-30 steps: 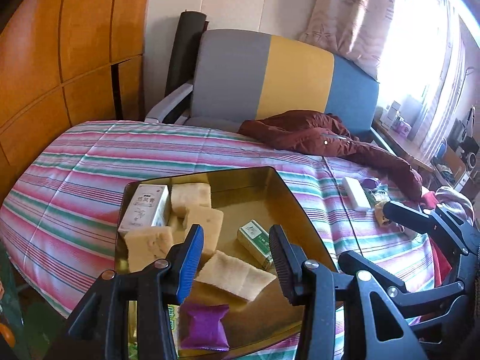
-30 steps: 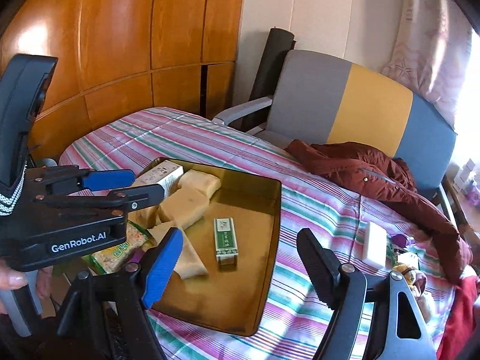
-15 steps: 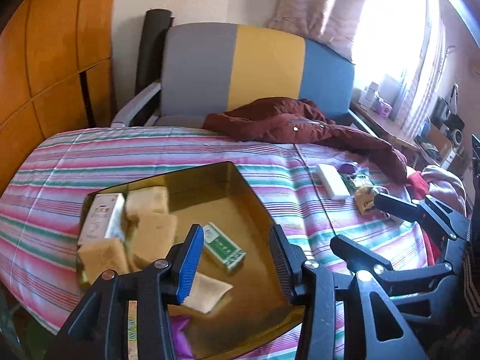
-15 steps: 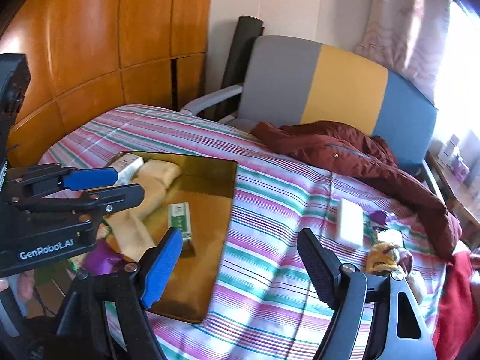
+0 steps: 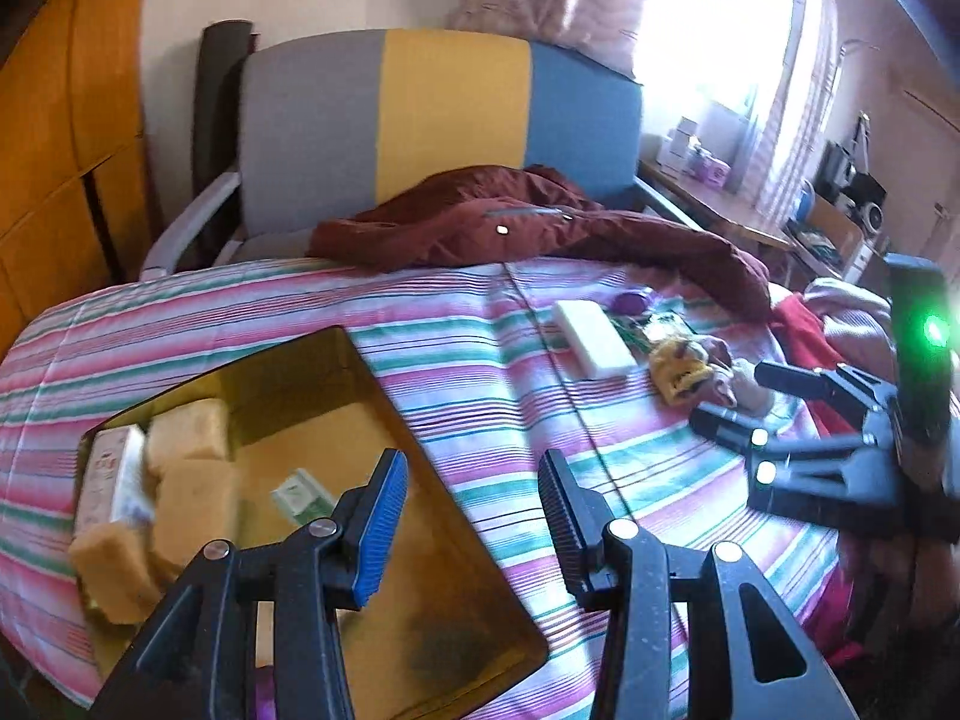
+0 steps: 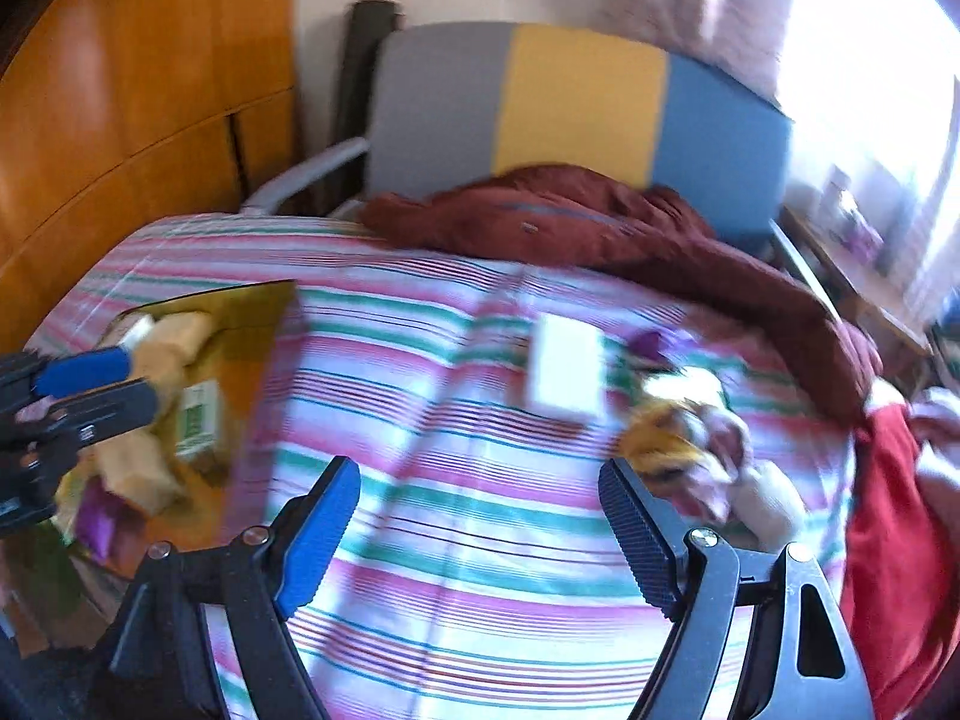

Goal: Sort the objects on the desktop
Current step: 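Move both grippers back toward the socks and yellow cap on the bedspread, then grasp the yellow knit cap with left gripper while right gripper grasps white sock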

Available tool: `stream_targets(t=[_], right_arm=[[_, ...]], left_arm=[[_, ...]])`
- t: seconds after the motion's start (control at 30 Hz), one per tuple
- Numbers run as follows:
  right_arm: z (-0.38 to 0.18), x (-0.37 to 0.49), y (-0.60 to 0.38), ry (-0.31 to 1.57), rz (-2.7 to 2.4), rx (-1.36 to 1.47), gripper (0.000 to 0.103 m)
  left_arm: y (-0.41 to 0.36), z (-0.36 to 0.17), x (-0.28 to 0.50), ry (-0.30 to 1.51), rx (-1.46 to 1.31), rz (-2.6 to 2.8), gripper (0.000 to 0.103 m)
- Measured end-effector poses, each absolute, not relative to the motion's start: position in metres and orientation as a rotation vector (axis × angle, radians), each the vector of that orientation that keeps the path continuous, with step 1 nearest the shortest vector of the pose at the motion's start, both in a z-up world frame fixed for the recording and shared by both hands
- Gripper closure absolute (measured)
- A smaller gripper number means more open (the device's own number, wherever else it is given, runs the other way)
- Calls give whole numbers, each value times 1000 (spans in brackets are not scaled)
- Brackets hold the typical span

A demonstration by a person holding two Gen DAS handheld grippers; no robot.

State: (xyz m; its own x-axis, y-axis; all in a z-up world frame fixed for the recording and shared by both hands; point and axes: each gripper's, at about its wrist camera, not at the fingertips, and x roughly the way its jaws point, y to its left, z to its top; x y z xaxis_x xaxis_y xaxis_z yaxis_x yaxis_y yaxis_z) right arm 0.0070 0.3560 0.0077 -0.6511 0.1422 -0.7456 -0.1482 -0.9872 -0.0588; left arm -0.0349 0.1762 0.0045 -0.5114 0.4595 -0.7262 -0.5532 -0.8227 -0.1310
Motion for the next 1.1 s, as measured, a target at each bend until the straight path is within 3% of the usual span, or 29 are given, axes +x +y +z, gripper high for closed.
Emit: stream_targets(t=[0.6,0.97,1.07,1.1], right_arm=[[-43,32,583,469,2269,-1231,22],[-78,13,604,591,2265,-1285,19],[-84,8,606,615,2279,-1304,21],[-85,7,606,623,2287,-1307,27]], left_arm=[[276,-14,-28,222,-1100,2095,57],[333,-38,-41,123,-1218,1943,57],[346,-41,-48,103,-1232,1927,57],[351,-42,-51,94,-1236,1920,57]])
